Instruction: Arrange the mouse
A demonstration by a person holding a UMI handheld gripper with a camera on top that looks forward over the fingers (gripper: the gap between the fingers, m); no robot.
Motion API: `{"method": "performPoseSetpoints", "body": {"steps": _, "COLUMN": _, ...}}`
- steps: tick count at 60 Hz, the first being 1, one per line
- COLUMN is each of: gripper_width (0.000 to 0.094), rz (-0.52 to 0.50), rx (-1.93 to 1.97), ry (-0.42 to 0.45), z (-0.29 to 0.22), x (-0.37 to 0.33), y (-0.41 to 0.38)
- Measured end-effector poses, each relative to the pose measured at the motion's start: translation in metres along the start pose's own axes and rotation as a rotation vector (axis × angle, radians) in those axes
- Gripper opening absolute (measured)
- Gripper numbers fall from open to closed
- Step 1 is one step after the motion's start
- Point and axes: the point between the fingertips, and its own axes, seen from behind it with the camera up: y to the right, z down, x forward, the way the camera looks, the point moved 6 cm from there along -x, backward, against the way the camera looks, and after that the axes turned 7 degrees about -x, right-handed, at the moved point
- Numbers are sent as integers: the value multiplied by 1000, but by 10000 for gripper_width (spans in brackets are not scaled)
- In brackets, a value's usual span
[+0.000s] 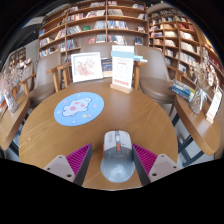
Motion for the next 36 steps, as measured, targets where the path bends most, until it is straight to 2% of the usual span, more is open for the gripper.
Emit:
{"method": "performPoseSetpoints", "body": {"steps": 6, "gripper_width": 654, "rz": -5, "rx": -15, "ry": 4, "z": -2, "x": 3, "y": 0}}
{"method": "performPoseSetpoints", "body": {"steps": 8, "gripper_width": 471, "rz": -5, "rx": -21, "ry": 6, "z": -3, "x": 4, "y": 1}}
{"method": "performPoseSetpoints", "body": {"steps": 17, "gripper_width": 447, "rz": -12, "rx": -37, "ry": 3, "z": -19, "x": -4, "y": 1}}
{"method": "performPoseSetpoints", "body": {"steps": 27, "gripper_width": 446, "rz": -51, "rx": -27, "ry": 101, "z": -89, "x": -17, "y": -11}}
{"method": "performPoseSetpoints", "body": {"steps": 36, "gripper_width": 443, "rz": -81, "rx": -38, "ry": 126, "z": -143, "x": 10, "y": -41}}
